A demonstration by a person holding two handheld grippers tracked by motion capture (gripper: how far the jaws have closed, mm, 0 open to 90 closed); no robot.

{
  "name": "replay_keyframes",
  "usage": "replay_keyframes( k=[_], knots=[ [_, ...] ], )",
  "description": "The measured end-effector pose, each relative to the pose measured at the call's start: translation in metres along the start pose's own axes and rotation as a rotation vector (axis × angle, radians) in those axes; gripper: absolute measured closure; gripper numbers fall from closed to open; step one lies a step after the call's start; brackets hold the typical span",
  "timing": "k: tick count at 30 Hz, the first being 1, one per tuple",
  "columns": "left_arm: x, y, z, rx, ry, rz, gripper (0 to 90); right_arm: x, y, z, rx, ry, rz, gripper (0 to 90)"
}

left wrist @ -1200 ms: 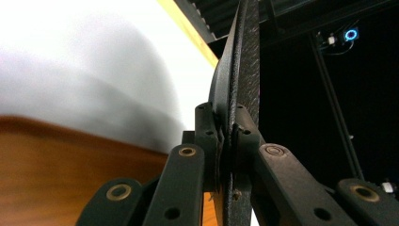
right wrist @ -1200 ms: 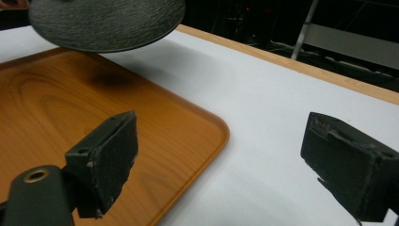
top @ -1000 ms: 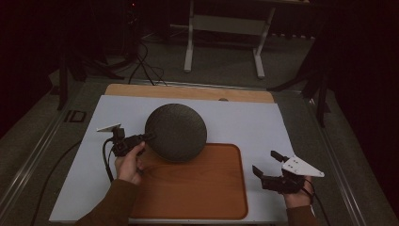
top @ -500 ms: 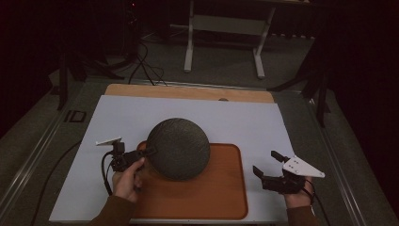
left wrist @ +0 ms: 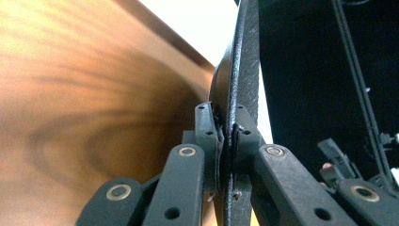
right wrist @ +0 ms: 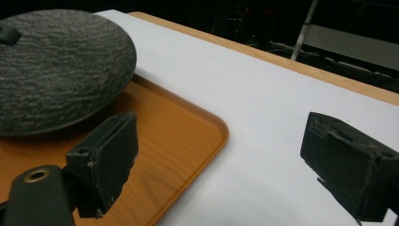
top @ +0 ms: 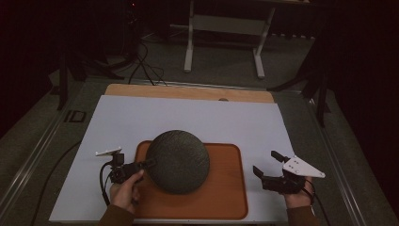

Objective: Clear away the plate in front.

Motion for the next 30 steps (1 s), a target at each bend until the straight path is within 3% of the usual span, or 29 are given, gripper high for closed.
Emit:
replay_keyframes(
  k=[12,16,23,24,25,28,30],
  knots=[
    [-0.008,-0.009,0.025,-0.071,-0.014,-0.041,85.7,0.0,0.0,0.0,0.002,0.0,-0.002,11.4],
    [-0.008,-0.013,0.032,-0.096,-0.007,-0.025,85.8,-0.001,0.0,-0.001,0.003,0.002,-0.004,11.4],
    [-0.009,-0.018,0.032,-0.093,-0.015,-0.021,85.6,-0.001,-0.001,-0.001,0.002,0.003,-0.006,11.4],
    [-0.007,-0.021,0.028,-0.105,-0.09,-0.046,84.7,-0.002,-0.001,-0.001,0.001,0.005,-0.006,11.4],
    [-0.007,-0.022,0.027,-0.117,-0.115,-0.053,84.1,-0.002,-0.001,-0.001,0.0,0.005,-0.007,11.4],
    [-0.01,-0.027,0.025,-0.139,-0.149,-0.094,81.9,-0.003,-0.002,-0.001,-0.004,0.011,-0.01,11.4],
    [-0.011,-0.029,0.025,-0.151,-0.155,-0.097,80.6,-0.003,-0.003,-0.001,-0.006,0.014,-0.01,11.4]
  ],
)
Point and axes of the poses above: each handheld gripper's, and its own axes: y roughly backward along the jaws, z roughly out of its underside, x roughly to its right, the point moved 8 cm from there along -y, roughly forward along the jaws, and after that the axes turned 5 degrees about y, right-handed, at the moved point
